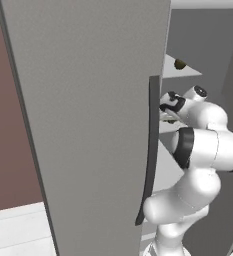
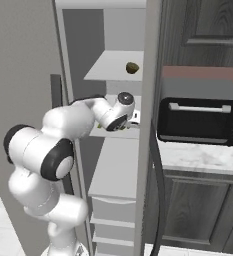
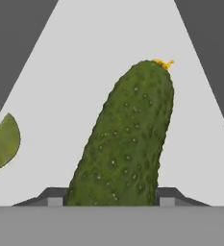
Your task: Take the kiwi, cucumber, and lemon wedge from the freezer and place them in the bowl on the counter.
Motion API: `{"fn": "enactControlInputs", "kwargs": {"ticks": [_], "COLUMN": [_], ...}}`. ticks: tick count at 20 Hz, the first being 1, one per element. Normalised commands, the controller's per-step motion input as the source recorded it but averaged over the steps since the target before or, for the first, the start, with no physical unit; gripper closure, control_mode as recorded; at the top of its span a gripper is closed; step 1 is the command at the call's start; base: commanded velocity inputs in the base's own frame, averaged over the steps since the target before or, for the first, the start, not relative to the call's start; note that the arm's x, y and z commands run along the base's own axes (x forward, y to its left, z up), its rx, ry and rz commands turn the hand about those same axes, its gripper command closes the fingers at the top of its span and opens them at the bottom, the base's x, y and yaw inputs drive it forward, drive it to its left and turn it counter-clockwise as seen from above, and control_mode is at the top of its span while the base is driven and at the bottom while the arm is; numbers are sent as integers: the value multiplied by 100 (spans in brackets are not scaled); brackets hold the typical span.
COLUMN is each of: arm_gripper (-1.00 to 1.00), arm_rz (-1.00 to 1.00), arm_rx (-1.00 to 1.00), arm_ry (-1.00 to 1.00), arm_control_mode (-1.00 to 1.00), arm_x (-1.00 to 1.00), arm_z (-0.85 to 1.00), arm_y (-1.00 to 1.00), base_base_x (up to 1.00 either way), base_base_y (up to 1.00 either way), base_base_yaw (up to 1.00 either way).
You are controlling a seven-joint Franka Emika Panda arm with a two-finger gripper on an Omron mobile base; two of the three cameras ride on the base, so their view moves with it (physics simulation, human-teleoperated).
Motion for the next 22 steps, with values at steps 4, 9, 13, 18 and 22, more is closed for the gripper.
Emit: {"fn": "enactControlInputs", "kwargs": {"ticks": [4,9,13,18,22], "arm_gripper": [100,100,100,100,100], "arm_rz": [8,5,1,1,6], "arm_rx": [-6,-9,-9,-6,-6], "arm_ry": [-1,6,3,0,0], "arm_control_mode": [-100,-100,-100,-100,-100], "arm_x": [-100,-100,-100,-100,-100], "arm_z": [97,100,81,81,59], "arm_y": [18,45,33,17,28], "base_base_x": [0,0,0,0,0], "base_base_y": [0,0,0,0,0], "base_base_yaw": [0,0,0,0,0]}}
